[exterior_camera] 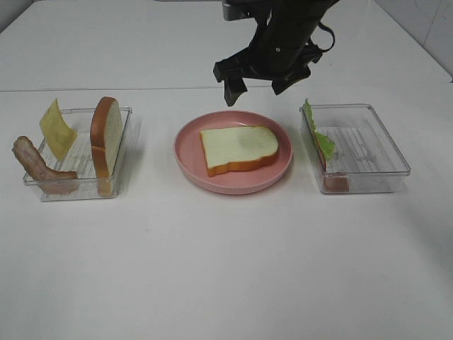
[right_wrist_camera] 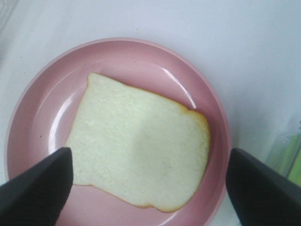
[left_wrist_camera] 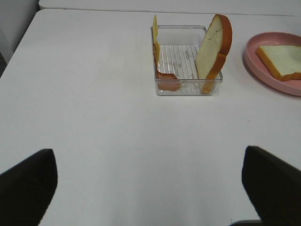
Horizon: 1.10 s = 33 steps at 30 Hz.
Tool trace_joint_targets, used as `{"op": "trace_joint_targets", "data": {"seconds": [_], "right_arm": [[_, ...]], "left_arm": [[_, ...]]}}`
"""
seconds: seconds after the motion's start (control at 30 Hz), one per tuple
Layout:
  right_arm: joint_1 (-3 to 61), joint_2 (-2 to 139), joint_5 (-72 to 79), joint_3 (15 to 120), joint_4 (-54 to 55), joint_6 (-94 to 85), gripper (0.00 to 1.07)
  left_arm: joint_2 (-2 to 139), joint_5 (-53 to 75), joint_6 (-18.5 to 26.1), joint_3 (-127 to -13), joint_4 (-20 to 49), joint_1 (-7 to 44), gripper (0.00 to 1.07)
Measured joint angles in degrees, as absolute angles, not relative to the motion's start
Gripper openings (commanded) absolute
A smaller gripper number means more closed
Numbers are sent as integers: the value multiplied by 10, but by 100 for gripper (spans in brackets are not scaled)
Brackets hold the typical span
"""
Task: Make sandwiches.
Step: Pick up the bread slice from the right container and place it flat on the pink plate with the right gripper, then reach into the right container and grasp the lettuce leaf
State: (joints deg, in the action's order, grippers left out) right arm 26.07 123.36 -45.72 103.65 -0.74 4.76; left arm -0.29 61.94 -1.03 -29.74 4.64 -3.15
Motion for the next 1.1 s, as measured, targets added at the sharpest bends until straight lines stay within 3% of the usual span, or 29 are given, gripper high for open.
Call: {"op": "trace_joint_targets", "data": {"seconds": [0.47,0.8,1.1], "right_arm": [[261,1215,-678,1172,-113,41,86],[244,1215,-694,1173,-125,45,86],[191,1216,-688,1140,-96,56,86]], "left_arm": [[-3,619,-10,-297,46,-32,100],[-3,619,-10,-297,46,-32,100],[-3,619,-10,-297,46,-32,100]]}}
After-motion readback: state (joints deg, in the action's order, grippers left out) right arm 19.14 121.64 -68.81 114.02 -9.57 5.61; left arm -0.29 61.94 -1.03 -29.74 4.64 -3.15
